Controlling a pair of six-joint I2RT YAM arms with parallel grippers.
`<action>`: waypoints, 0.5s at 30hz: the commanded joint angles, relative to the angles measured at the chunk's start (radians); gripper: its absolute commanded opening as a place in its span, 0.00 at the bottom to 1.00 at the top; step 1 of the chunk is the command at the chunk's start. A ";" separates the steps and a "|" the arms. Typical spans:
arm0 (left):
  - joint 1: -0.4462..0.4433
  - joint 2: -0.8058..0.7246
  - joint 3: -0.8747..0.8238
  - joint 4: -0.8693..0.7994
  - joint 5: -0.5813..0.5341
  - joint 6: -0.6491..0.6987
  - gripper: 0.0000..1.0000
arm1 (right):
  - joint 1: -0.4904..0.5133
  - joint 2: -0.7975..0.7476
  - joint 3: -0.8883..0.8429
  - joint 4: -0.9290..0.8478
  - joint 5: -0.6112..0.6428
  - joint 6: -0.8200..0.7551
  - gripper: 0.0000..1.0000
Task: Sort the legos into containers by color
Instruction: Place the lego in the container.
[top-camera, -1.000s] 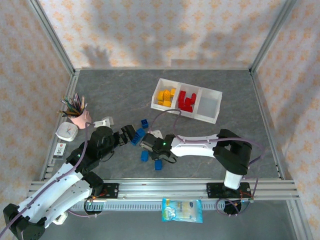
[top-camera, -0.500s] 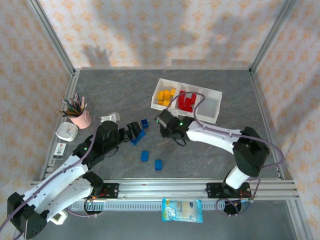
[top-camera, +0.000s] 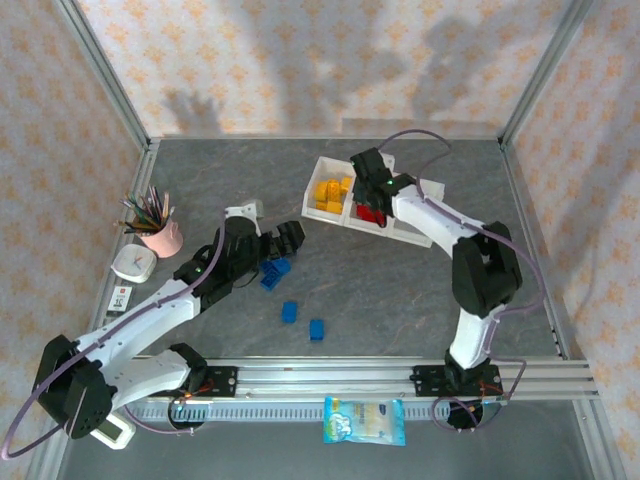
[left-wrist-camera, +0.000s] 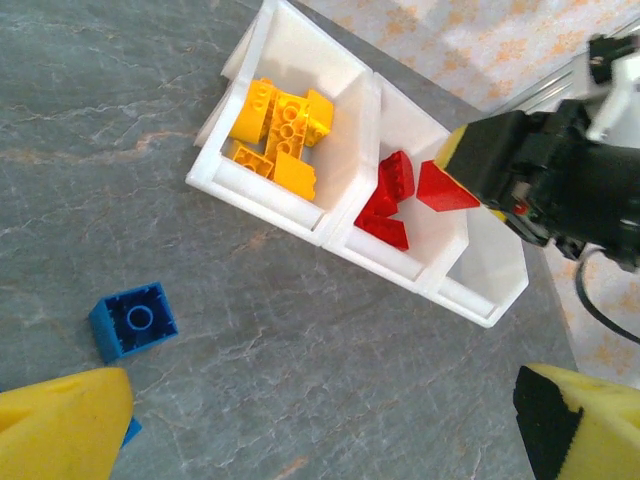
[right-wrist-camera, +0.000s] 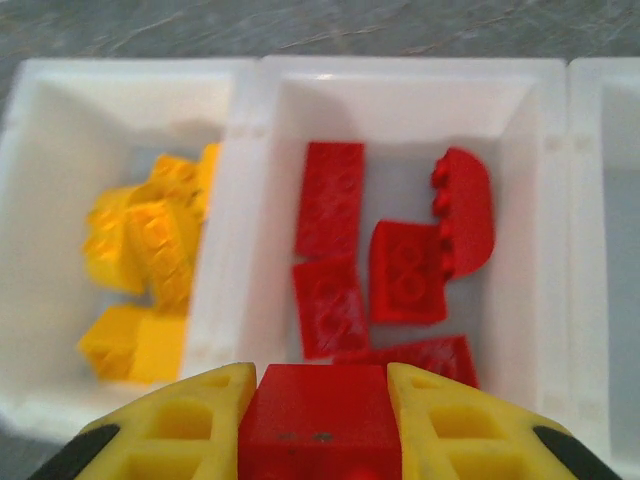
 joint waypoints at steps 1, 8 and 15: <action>0.012 0.021 0.031 0.077 -0.001 0.023 0.99 | -0.011 0.069 0.076 0.015 0.075 -0.045 0.29; 0.014 0.068 0.049 0.096 0.002 0.030 0.99 | -0.075 0.245 0.246 -0.011 0.111 -0.067 0.33; 0.018 0.073 0.054 0.098 0.002 0.035 0.99 | -0.078 0.239 0.296 -0.023 0.101 -0.097 0.51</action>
